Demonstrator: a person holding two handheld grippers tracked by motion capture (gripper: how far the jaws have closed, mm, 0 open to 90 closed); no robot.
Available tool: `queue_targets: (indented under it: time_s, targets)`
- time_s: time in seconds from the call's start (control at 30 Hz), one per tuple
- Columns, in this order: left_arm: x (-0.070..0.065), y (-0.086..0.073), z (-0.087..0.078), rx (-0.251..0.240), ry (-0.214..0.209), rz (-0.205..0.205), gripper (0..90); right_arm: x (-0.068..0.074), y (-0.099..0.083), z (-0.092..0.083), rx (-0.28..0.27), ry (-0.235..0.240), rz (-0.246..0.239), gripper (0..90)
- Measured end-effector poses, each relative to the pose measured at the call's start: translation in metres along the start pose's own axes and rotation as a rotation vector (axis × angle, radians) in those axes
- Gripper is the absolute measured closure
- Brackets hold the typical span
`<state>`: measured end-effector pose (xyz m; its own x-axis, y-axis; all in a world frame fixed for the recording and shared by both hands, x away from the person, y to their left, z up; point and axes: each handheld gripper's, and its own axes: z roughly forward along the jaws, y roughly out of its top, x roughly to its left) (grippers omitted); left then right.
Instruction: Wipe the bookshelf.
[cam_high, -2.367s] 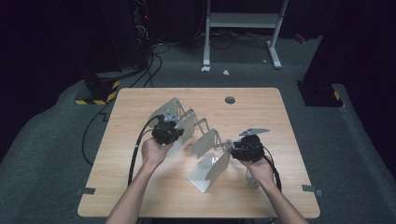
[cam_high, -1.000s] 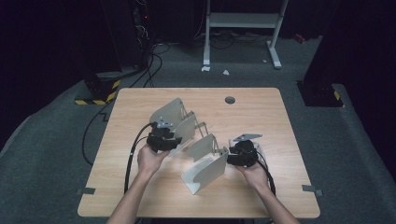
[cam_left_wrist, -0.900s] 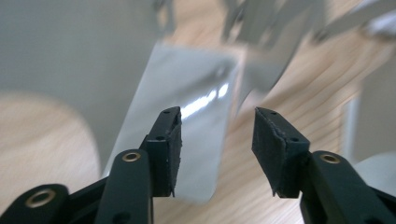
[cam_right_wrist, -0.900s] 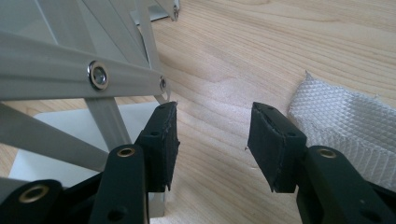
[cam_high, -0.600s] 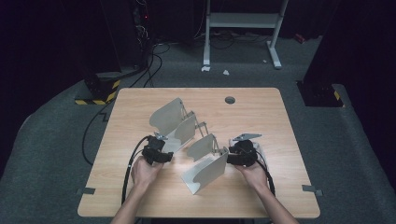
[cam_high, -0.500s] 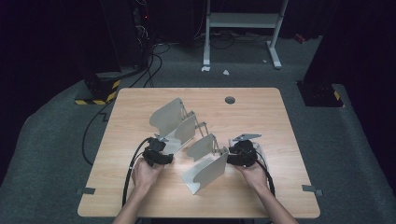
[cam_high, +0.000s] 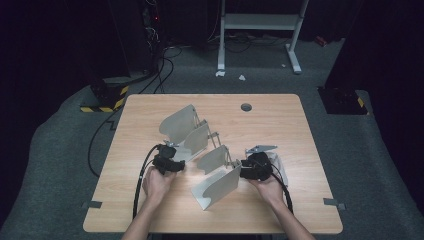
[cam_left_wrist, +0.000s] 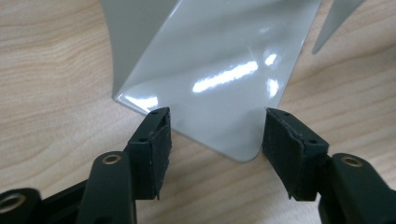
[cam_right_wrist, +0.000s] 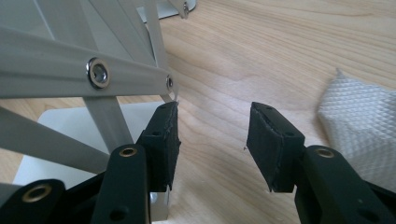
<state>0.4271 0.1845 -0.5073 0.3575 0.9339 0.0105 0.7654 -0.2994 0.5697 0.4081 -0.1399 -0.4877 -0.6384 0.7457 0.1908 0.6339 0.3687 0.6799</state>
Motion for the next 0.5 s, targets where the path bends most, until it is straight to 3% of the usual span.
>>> queue_targets:
  time_s: [0.07,0.23,0.43,0.5]
  targets:
    - [0.001,0.003,0.003,-0.011,0.001,-0.011,42.1,0.003,-0.001,0.0,0.0,0.005,-0.003,53.3]
    - [0.005,0.011,0.007,0.014,0.001,-0.005,40.9,0.005,-0.004,0.002,0.002,0.02,-0.003,53.0]
    - [0.007,0.014,0.013,-0.03,0.001,-0.013,41.7,0.007,-0.005,0.004,0.0,0.029,-0.004,53.0]
    - [0.006,0.018,0.015,-0.023,-0.001,-0.01,41.9,0.007,-0.006,0.004,0.003,0.029,-0.006,53.1]
